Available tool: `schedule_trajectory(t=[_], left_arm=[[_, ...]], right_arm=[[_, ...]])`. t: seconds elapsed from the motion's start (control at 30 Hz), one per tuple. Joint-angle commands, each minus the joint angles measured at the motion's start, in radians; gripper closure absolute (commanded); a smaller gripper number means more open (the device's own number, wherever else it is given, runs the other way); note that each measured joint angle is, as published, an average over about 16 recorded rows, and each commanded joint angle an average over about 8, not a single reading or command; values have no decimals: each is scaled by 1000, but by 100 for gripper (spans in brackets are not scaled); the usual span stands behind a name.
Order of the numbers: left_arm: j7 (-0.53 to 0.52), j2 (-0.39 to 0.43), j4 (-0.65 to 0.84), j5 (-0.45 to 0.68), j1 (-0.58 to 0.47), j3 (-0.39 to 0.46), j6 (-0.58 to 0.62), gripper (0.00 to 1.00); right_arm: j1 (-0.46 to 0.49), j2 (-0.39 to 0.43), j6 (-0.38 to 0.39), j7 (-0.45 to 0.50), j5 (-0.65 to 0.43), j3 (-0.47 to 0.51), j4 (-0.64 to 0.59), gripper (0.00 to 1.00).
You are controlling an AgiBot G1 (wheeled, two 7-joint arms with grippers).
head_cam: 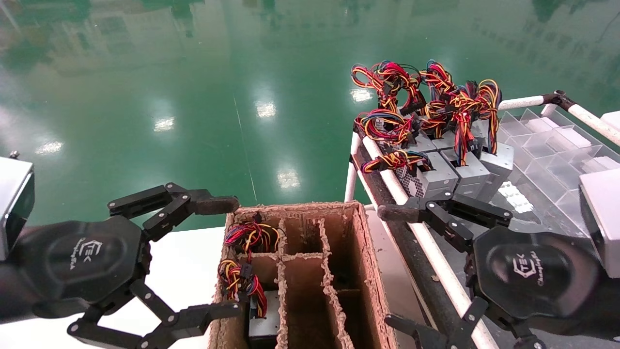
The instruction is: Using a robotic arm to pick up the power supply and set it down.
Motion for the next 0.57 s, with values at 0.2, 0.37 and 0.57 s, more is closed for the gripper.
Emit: schedule_trajectory(t=[0.2, 0.37, 0.57], left_arm=[[0, 0, 0, 0, 0, 0, 0, 0], [0, 0, 0, 0, 0, 0, 0, 0], [0, 0, 0, 0, 0, 0, 0, 0]], right_arm=[[2, 0, 1, -1, -1, -1, -4, 0], [3, -1, 1, -1, -1, -1, -5, 0], [3, -1, 1, -1, -2, -1, -6, 0]])
